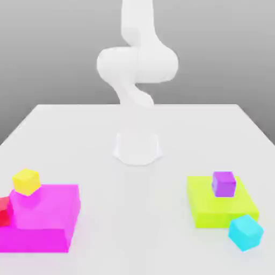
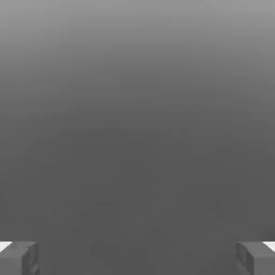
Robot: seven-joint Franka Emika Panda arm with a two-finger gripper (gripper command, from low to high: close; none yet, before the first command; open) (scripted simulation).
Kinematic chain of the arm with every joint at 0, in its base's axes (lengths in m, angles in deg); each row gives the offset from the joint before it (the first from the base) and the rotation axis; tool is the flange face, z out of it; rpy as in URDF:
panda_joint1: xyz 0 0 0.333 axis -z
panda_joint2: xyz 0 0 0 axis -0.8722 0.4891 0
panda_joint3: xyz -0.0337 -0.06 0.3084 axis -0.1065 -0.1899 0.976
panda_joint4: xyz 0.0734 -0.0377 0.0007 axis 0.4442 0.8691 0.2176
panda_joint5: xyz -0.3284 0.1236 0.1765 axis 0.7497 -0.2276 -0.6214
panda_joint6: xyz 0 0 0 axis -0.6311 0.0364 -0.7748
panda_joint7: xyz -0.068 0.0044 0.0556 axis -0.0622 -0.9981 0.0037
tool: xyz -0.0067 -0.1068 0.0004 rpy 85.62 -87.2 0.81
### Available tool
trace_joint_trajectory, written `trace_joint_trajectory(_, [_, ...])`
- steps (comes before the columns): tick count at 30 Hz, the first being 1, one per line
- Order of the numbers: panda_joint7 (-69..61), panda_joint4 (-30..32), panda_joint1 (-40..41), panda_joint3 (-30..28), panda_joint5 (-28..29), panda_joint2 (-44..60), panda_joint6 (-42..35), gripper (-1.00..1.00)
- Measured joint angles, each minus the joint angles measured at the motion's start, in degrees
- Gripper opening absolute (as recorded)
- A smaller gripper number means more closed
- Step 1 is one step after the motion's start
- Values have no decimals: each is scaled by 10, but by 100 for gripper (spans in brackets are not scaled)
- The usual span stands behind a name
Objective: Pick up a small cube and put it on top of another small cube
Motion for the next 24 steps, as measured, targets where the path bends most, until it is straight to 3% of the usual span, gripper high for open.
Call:
trace_joint_trajectory(14, [91,44,-22,128,72,294,103,0])
trace_joint_trajectory(24, [147,75,-89,169,111,499,178,0])
